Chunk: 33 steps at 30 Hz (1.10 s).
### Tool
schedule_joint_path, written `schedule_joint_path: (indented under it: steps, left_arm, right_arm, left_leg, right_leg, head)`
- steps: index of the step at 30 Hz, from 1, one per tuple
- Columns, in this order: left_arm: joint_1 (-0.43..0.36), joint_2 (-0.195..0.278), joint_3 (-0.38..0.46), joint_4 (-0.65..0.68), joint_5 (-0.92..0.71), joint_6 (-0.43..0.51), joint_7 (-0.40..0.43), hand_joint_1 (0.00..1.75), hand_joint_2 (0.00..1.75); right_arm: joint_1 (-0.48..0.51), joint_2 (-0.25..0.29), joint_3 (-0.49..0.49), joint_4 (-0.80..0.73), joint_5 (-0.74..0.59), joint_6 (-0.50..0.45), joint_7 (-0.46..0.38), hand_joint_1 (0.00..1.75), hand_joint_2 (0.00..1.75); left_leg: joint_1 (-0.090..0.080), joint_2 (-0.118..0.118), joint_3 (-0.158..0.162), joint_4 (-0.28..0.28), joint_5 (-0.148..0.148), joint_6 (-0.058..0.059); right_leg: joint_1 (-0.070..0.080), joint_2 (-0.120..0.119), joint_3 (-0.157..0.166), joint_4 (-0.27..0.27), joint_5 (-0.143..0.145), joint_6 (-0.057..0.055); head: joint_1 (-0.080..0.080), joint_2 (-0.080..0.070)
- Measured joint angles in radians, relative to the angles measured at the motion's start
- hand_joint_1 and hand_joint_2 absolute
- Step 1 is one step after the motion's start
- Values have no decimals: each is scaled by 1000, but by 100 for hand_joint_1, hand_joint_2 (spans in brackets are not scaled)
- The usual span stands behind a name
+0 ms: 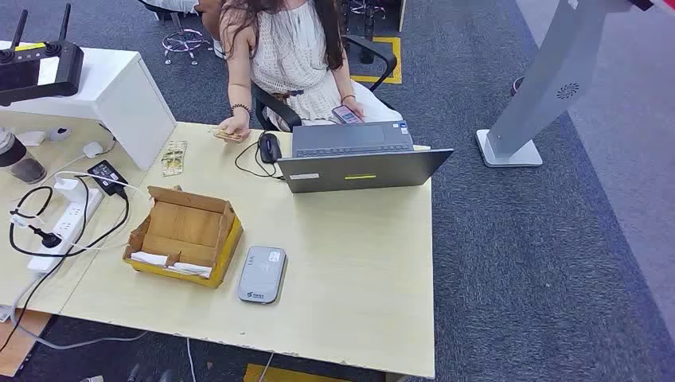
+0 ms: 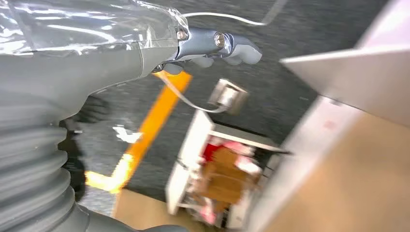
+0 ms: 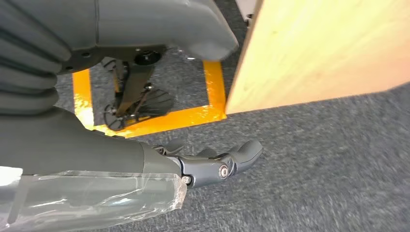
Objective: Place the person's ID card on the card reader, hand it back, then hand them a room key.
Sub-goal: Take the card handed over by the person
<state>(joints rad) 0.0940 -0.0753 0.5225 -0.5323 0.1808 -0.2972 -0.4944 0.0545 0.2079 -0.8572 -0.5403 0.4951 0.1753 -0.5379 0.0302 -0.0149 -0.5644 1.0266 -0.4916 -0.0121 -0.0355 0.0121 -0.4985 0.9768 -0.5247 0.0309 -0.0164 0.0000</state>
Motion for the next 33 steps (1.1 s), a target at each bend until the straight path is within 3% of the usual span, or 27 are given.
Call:
schedule_joint_path:
  steps: [13, 20, 23, 27, 33]
  left_arm:
    - [52, -111, 107, -359, -154, -115, -90, 0, 175]
    - [62, -128, 113, -421, -171, -133, -103, 0, 175]
    - [89, -170, 119, -598, -211, -174, -136, 0, 175]
    - [100, -201, 60, -870, -273, -150, -171, 0, 175]
    - [64, -188, -41, -963, -368, -27, -173, 0, 175]
  right_arm:
    - [-1, 49, -105, -62, 39, 0, -68, 0, 175]
    - [-1, 55, -122, -67, 48, 0, -78, 0, 175]
    - [-6, 65, -160, -75, 65, -4, -104, 0, 175]
    - [-21, 68, -181, -69, 75, -21, -131, 0, 175]
    - [-39, 66, -168, -40, 64, -41, -141, 0, 175]
  left_leg:
    - [0, 0, 0, 0, 0, 0]
    - [0, 0, 0, 0, 0, 0]
    - [0, 0, 0, 0, 0, 0]
    - [0, 0, 0, 0, 0, 0]
    - [0, 0, 0, 0, 0, 0]
  right_leg:
    - [0, 0, 0, 0, 0, 0]
    - [0, 0, 0, 0, 0, 0]
    - [0, 0, 0, 0, 0, 0]
    - [0, 0, 0, 0, 0, 0]
    - [0, 0, 0, 0, 0, 0]
  head:
    - [0, 0]
    - [0, 0]
    - [0, 0]
    - [0, 0]
    - [0, 0]
